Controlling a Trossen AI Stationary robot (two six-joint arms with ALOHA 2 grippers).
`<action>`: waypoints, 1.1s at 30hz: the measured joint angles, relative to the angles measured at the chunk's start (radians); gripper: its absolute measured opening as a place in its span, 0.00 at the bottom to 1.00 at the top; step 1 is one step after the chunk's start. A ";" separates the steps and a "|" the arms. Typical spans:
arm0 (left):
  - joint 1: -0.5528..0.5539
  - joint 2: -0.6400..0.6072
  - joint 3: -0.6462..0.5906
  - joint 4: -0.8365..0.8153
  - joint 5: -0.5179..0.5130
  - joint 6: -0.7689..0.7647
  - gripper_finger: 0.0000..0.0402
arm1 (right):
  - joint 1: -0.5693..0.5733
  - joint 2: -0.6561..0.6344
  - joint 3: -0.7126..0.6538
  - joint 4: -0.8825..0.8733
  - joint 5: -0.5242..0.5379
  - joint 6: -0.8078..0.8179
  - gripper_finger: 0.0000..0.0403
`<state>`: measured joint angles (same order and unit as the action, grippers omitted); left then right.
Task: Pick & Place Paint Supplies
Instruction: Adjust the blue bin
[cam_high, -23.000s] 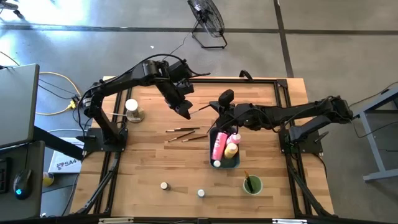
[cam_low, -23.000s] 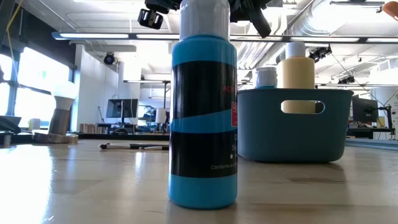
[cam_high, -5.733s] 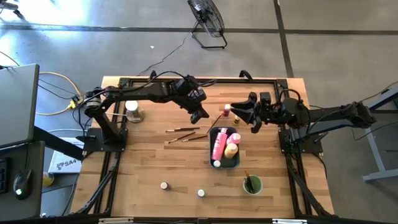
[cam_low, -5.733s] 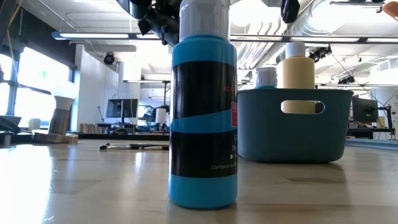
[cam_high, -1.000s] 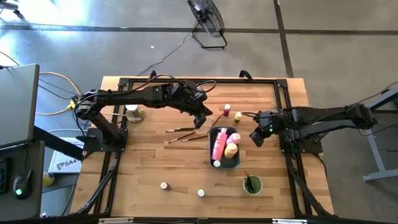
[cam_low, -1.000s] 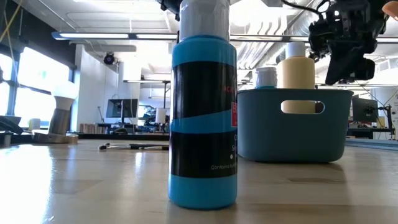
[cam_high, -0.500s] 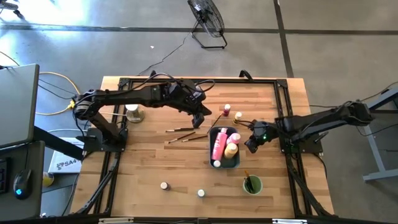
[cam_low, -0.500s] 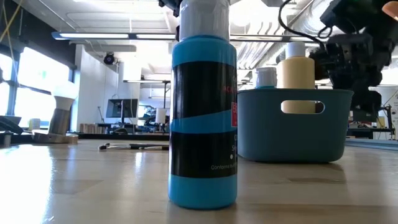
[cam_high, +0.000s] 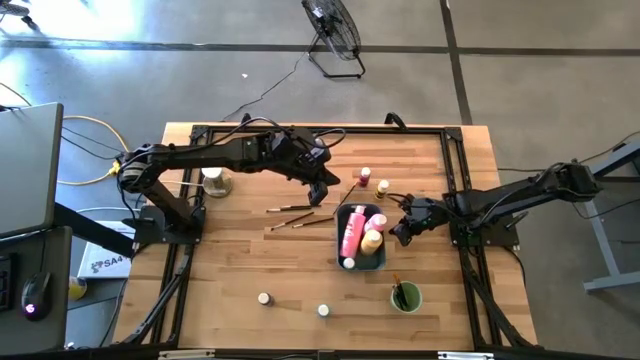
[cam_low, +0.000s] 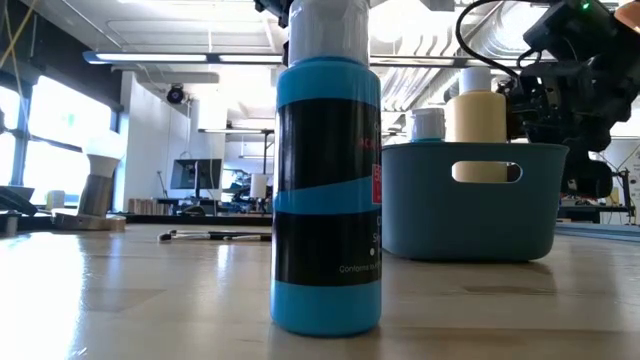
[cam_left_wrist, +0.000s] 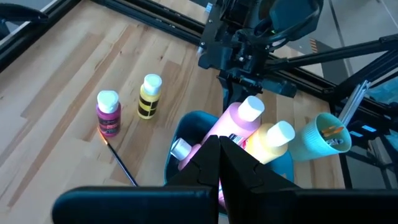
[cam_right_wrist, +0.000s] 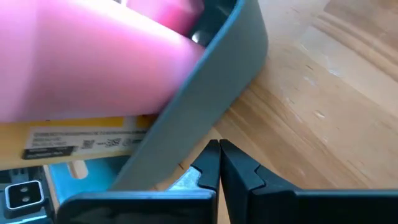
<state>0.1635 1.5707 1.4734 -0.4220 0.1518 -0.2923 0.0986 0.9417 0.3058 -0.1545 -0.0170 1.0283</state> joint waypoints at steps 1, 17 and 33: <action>0.000 0.000 0.000 0.000 0.000 0.000 0.00 | 0.000 0.001 0.000 0.009 0.000 0.000 0.00; 0.000 0.001 0.000 0.000 0.001 0.000 0.00 | 0.000 0.221 0.000 0.296 -0.025 0.000 0.00; 0.000 0.001 0.000 -0.040 -0.004 0.000 0.00 | 0.000 0.346 0.000 0.528 -0.063 0.019 0.00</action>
<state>0.1635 1.5719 1.4734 -0.4616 0.1478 -0.2924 0.0982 1.2875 0.3062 0.3737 -0.0797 1.0470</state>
